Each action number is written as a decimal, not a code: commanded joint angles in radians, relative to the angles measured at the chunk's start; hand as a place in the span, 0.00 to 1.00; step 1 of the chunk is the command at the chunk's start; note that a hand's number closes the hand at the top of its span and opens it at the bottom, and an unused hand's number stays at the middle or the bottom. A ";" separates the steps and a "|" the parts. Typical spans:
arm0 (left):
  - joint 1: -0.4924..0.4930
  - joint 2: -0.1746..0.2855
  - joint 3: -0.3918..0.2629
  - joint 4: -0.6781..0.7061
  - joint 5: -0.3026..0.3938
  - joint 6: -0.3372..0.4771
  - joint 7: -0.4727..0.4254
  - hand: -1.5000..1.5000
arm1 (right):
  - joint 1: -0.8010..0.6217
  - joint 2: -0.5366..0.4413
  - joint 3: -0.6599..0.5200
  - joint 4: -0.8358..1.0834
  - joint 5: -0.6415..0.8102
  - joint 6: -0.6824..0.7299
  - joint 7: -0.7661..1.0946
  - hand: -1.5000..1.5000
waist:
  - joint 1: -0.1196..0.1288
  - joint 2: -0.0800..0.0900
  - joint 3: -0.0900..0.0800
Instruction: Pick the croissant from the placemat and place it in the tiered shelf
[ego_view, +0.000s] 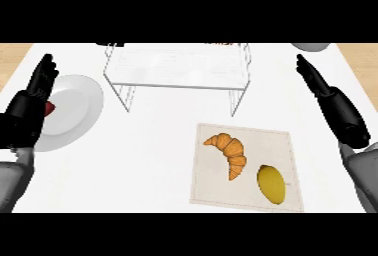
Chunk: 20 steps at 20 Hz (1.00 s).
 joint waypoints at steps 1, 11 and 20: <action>0.063 -0.028 0.005 0.001 0.030 -0.034 -0.027 0.50 | 0.050 -0.067 -0.047 -0.063 -0.001 0.008 0.066 0.00 | 0.000 0.013 0.033; 0.217 -0.151 -0.158 0.106 0.062 -0.127 0.046 0.50 | 0.136 0.081 -0.139 0.146 -0.008 -0.244 0.270 0.00 | 0.007 0.021 0.036; 0.243 -0.198 -0.162 0.112 0.021 -0.118 0.033 0.50 | 0.153 0.076 0.010 -0.131 0.021 -0.030 0.309 0.00 | 0.007 0.014 0.034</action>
